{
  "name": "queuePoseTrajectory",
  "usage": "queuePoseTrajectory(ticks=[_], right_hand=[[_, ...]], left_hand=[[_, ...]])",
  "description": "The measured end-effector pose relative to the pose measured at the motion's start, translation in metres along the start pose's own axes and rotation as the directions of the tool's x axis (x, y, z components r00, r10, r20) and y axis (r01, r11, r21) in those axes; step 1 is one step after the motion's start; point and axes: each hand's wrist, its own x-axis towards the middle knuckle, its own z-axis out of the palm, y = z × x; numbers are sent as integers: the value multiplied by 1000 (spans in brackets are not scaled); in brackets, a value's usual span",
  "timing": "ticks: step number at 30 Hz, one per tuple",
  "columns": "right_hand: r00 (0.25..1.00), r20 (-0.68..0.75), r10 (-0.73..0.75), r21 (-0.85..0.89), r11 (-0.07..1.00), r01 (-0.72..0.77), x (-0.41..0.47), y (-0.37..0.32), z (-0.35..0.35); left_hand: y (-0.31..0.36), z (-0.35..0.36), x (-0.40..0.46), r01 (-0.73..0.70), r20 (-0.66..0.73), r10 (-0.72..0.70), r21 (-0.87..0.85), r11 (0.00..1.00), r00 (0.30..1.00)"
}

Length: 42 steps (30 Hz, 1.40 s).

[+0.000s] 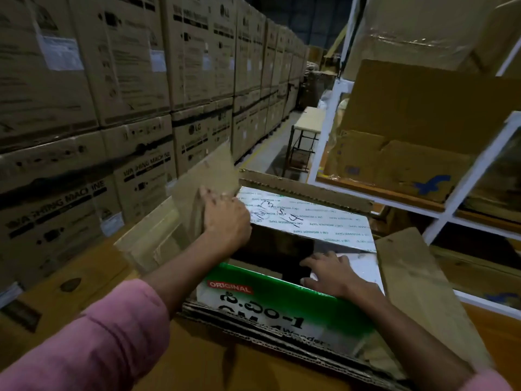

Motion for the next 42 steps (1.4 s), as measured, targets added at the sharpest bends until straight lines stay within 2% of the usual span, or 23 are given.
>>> queuePoseTrajectory(ticks=[3, 5, 9, 12, 15, 17, 20, 23, 28, 33, 35, 37, 39, 42], right_hand=[[999, 32, -22, 43, 999, 21, 12, -13, 0], [999, 41, -17, 52, 999, 15, 19, -17, -1], [999, 39, -17, 35, 999, 16, 30, -29, 4], [991, -131, -12, 144, 989, 31, 34, -38, -3], [939, -344, 2, 209, 975, 74, 47, -34, -29], [916, -402, 4, 211, 973, 88, 60, -25, -46], [912, -407, 47, 169, 985, 25, 81, -10, -60], [927, -361, 101, 146, 988, -50, 102, 5, -62], [982, -136, 128, 137, 985, -109, 124, 27, -37], [983, -135, 121, 165, 981, -98, 133, 31, -43], [984, -142, 108, 68, 993, -99, 127, 24, -45], [986, -163, 37, -46, 998, -45, 116, 9, -42], [988, -121, -97, -49, 995, 91, 105, -10, -35], [969, 111, -220, 29, 975, 218, 85, -36, -18]], left_hand=[[-22, 46, 9, 160, 166, -118, -272, 949, 979], [-31, 68, 11, 170, 160, -120, -348, 922, 980], [-33, 78, 7, 128, 68, -111, -379, 916, 992], [-33, 82, 5, 65, -15, -76, -365, 929, 997], [-32, 84, 6, -110, -143, 69, -302, 947, 987], [-29, 85, 8, -195, -153, 159, -255, 947, 975], [-32, 90, 11, -176, -161, 134, -284, 943, 978], [-36, 94, 13, -153, -191, 99, -297, 943, 977], [-36, 99, 19, -137, -176, 86, -301, 944, 981], [-35, 104, 25, -94, -140, 51, -319, 943, 989], [-35, 104, 26, -87, -139, 45, -309, 947, 989], [-35, 105, 26, -76, -138, 35, -302, 950, 990], [-36, 105, 27, -68, -130, 30, -299, 952, 991], [-36, 104, 27, -70, -125, 34, -299, 952, 992]])
